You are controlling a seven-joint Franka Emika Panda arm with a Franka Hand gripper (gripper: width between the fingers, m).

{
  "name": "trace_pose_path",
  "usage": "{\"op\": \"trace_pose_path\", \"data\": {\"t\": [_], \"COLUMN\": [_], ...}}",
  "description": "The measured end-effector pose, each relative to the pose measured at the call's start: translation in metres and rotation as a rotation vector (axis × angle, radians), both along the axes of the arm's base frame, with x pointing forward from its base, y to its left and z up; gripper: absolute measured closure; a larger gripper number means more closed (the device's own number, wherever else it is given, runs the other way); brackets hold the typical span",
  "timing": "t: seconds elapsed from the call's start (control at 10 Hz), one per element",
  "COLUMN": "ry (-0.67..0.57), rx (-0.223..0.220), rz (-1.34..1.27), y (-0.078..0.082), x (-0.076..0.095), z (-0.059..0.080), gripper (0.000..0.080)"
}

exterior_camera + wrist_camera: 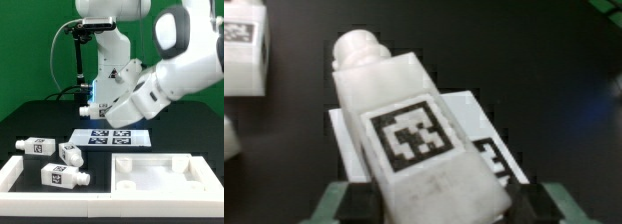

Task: Assemble one leg

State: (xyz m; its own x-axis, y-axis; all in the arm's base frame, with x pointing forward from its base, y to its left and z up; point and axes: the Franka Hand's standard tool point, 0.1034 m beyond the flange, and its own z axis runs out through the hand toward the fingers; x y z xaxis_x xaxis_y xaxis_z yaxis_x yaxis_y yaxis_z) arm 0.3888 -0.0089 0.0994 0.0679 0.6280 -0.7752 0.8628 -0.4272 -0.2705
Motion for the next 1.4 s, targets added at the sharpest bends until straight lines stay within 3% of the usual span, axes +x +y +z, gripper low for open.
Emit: {"op": "trace_pose_path", "data": {"t": [0.1, 0.5, 0.6, 0.8, 0.9, 1.0, 1.1, 1.2, 1.4], "ry": [-0.041, -0.151, -0.145, -0.177, -0.223, -0.279, -0.367, -0.374, -0.447], "rx": [0.043, 0.217, 0.163, 0.286, 0.288, 0.338, 0.427, 0.44, 0.512], "rz": [-0.009, -0.095, -0.217, -0.393, -0.481, -0.502, -0.436, -0.461, -0.48], "y": [-0.007, -0.008, 0.003, 0.025, 0.025, 0.022, 0.013, 0.012, 0.007], "x": [0.007, 0.014, 0.02, 0.076, 0.09, 0.106, 0.117, 0.106, 0.113], "z": [0.006, 0.008, 0.025, 0.057, 0.073, 0.08, 0.078, 0.079, 0.079], "gripper": [0.0471, 0.0471, 0.0471, 0.0471, 0.0471, 0.0471, 0.0471, 0.0471, 0.0471]}}
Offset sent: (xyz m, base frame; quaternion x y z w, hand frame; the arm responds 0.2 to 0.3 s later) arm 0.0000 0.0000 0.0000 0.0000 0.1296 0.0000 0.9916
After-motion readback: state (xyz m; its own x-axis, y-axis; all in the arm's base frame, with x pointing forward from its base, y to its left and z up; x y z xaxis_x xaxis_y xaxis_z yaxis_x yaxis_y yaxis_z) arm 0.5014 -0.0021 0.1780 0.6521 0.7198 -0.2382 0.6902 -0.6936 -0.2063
